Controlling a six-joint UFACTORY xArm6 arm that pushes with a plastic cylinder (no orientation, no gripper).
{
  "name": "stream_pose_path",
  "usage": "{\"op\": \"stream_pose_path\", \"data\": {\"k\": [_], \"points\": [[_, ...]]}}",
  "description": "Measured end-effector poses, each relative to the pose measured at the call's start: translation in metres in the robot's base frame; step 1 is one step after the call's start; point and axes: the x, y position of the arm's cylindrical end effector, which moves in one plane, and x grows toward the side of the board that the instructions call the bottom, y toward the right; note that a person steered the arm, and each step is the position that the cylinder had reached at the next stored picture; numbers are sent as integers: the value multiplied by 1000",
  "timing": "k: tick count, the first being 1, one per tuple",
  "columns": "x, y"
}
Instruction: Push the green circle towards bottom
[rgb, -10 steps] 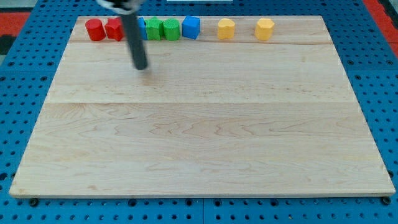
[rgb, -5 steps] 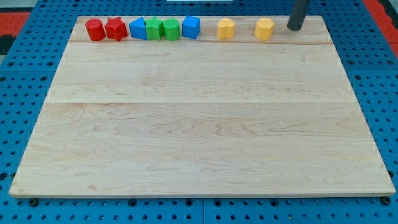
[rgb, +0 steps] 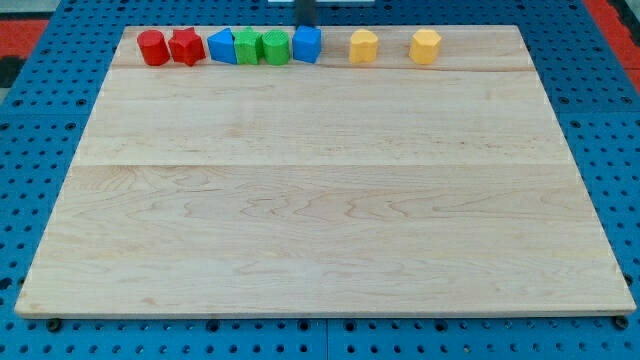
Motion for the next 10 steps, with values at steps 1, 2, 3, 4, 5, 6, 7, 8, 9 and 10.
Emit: {"op": "stream_pose_path", "data": {"k": [1, 2, 3, 4, 5, 6, 7, 8, 9, 10], "points": [[4, -6], [21, -6], [45, 2], [73, 1], [72, -8], [59, -11], [59, -24], [67, -33], [81, -46], [86, -55]]}}
